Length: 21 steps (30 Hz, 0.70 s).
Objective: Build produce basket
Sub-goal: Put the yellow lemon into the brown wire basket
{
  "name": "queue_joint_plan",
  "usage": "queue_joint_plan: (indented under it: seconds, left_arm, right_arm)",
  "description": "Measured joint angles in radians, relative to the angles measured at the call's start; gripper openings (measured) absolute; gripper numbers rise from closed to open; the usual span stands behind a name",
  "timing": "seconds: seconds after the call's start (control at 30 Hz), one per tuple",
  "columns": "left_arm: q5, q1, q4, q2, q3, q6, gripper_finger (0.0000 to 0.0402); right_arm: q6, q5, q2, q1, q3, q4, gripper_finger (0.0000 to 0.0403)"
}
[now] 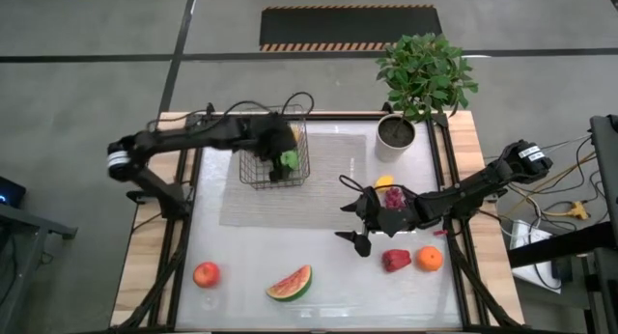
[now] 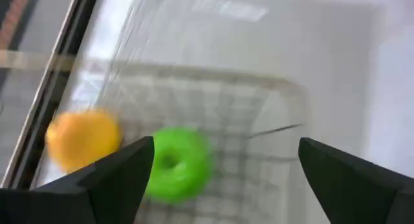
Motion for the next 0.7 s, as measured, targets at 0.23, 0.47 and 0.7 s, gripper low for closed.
queue_joint_plan:
  seconds: [0.23, 0.47, 0.7]
  left_arm:
    - [-0.021, -0.255, 0.3, -0.174, -0.142, -0.03, 0.0365]
    - [-0.18, -0.451, 0.597, -0.312, -0.342, 0.003, 0.0365]
    - [-0.196, -0.492, 0.871, -0.408, -0.534, 0.026, 0.0365]
  right_arm:
    - [0.092, 0.001, -0.002, -0.015, 0.0, -0.011, 0.0366]
    - [0.246, -0.001, -0.002, -0.054, 0.0, -0.042, 0.0366]
    - [0.418, -0.001, -0.002, -0.164, 0.019, -0.219, 0.0366]
